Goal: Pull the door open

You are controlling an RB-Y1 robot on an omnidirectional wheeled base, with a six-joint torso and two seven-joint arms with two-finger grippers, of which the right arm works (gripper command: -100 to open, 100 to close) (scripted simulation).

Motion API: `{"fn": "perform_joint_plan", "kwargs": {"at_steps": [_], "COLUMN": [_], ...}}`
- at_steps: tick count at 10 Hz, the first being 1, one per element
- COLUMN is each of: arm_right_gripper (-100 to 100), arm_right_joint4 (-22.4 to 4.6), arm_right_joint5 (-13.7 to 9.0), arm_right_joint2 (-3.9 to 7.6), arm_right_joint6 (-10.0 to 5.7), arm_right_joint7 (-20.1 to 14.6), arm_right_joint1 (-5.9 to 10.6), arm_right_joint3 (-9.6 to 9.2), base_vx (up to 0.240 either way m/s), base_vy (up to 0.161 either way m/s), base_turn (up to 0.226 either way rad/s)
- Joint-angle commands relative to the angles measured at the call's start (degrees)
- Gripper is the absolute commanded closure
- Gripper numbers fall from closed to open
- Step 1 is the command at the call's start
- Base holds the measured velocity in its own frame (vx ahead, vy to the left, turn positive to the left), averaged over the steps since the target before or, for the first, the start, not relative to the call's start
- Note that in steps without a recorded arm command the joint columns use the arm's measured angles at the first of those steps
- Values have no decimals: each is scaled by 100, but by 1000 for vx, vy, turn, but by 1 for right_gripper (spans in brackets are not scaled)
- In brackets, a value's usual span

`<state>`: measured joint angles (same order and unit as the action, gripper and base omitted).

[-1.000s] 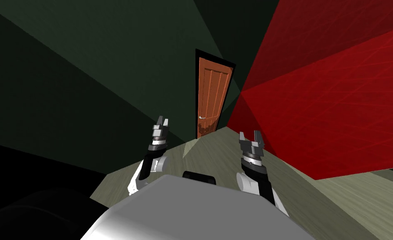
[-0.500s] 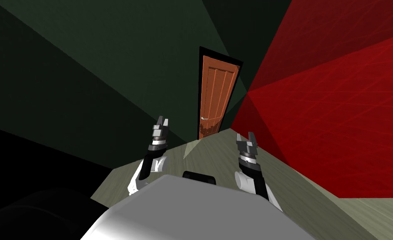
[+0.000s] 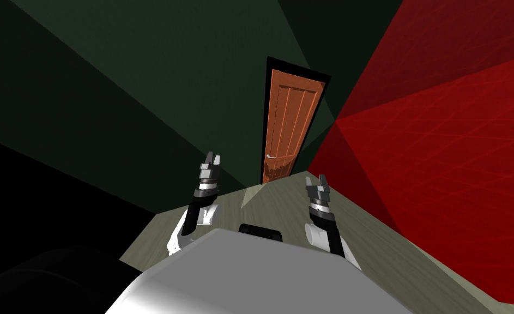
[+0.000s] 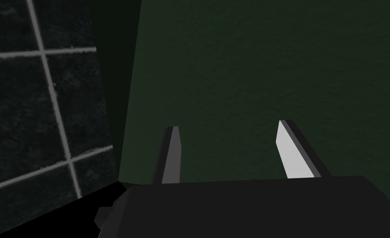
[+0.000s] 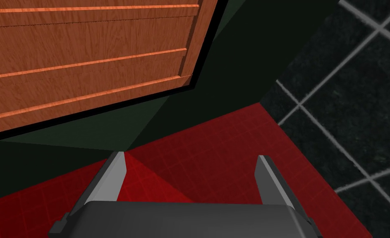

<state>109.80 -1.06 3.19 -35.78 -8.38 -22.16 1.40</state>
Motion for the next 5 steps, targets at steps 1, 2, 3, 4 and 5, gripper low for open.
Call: {"fn": "perform_joint_plan", "kwargs": {"at_steps": [1, 2, 3, 4, 5], "arm_right_gripper": [-100, -100, -100, -100, -100], "arm_right_joint4": [-268, -426, -585, -744, -913], "arm_right_joint5": [-51, -81, -111, -141, -172], "arm_right_joint2": [45, 69, 93, 117, 139], "arm_right_joint6": [-46, -70, -95, -120, -146], "arm_right_joint7": [-2, 0, 2, 3, 5], "arm_right_joint1": [97, 156, 214, 273, 336], "arm_right_joint3": [15, 22, 28, 34, 40], "base_vx": [93, 105, 89, 82, 86], "base_vy": [-29, -49, -53, -41, -42], "base_turn": [164, 163, 145, 137, 153]}}
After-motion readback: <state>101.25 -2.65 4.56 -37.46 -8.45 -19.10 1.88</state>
